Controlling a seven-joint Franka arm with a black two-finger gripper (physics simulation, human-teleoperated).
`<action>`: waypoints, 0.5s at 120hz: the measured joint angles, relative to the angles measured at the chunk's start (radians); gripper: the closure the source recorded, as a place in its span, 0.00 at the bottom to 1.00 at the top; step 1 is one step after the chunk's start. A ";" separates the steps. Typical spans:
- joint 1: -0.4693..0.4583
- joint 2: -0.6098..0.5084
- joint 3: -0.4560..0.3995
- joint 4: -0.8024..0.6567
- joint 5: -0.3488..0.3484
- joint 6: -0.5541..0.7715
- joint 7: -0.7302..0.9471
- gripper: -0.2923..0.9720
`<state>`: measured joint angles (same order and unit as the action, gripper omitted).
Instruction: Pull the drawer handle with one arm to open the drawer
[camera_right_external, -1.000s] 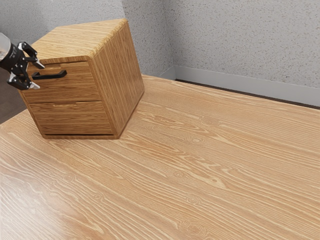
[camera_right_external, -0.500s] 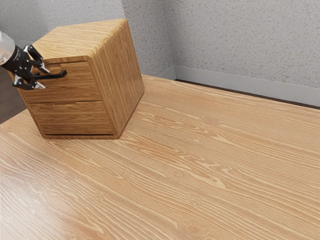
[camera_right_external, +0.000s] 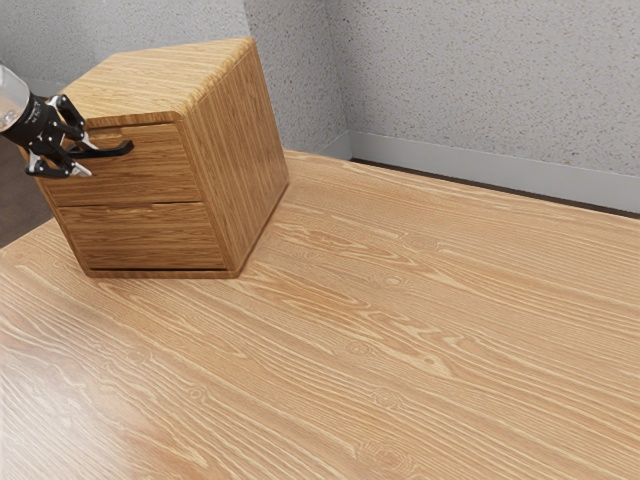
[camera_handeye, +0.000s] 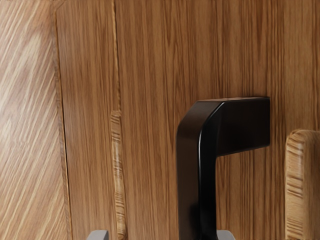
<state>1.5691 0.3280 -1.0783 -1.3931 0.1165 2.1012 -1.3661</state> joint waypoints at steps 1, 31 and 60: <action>0.000 0.000 0.000 0.000 0.000 0.000 0.000 0.62; 0.005 -0.001 0.003 -0.003 -0.004 0.000 0.011 0.66; 0.003 -0.007 0.005 -0.011 -0.012 0.000 0.016 0.67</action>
<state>1.5719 0.3209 -1.0730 -1.4037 0.1043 2.1015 -1.3497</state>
